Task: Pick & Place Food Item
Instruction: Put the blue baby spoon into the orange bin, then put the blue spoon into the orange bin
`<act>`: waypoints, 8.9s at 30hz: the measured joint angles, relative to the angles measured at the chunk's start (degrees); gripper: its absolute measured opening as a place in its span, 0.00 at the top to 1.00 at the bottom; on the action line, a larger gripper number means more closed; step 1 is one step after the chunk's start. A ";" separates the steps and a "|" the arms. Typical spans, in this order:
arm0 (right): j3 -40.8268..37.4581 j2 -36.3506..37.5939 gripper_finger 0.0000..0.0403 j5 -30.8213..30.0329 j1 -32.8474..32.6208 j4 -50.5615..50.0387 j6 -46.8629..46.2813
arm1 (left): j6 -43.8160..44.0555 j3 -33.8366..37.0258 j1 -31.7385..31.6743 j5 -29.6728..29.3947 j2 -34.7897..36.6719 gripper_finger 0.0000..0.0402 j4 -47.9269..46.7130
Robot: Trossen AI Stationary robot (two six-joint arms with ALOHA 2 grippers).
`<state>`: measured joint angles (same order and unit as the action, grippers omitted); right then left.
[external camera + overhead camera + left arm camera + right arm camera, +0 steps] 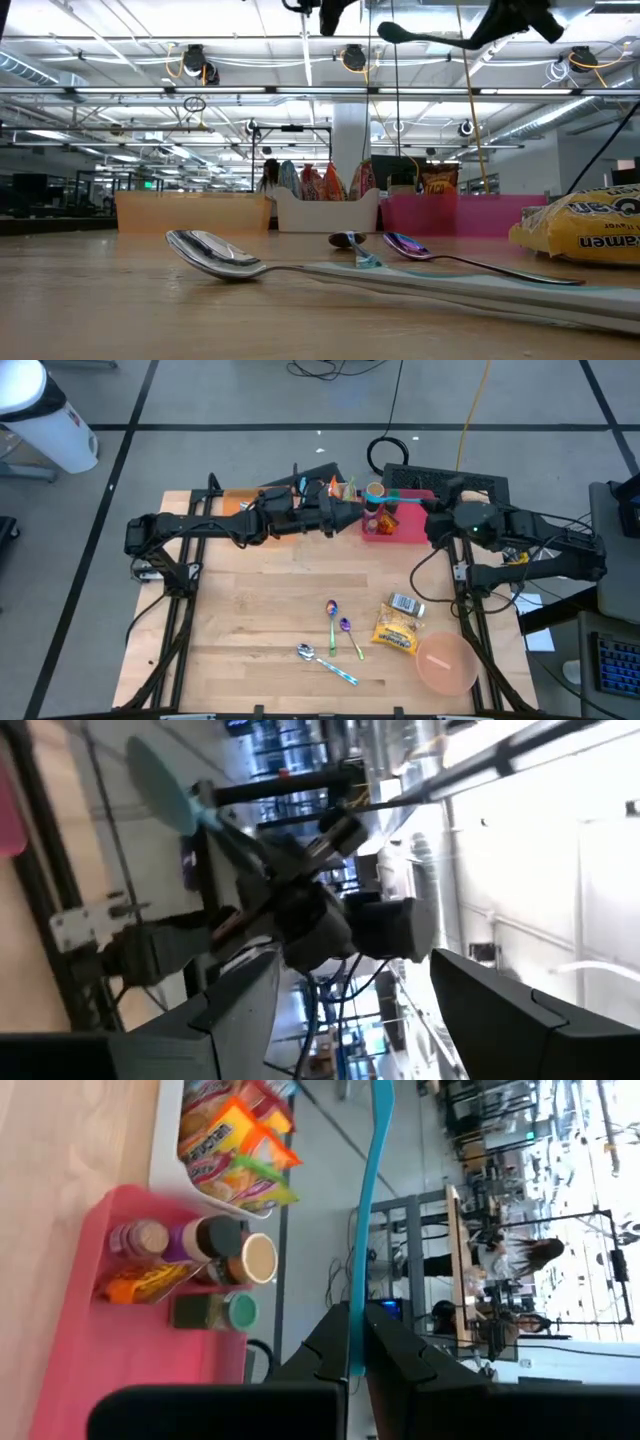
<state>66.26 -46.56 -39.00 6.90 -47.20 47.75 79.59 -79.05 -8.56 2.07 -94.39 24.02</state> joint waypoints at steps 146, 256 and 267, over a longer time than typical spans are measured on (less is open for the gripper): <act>-0.04 0.25 0.45 -4.37 -15.21 -0.20 -26.86 | -12.81 -0.04 -10.07 7.98 4.37 0.98 -42.88; -0.04 -8.77 0.51 3.15 -6.34 3.61 -50.86 | -47.55 27.70 -55.07 26.94 12.91 0.50 -53.90; -0.04 -8.77 0.51 3.16 -6.36 3.67 -47.02 | -49.88 9.75 -51.98 42.20 17.52 0.50 -53.67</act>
<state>66.22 -55.33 -35.84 0.54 -43.54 0.73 29.71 -69.29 -60.54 44.27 -76.87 -29.65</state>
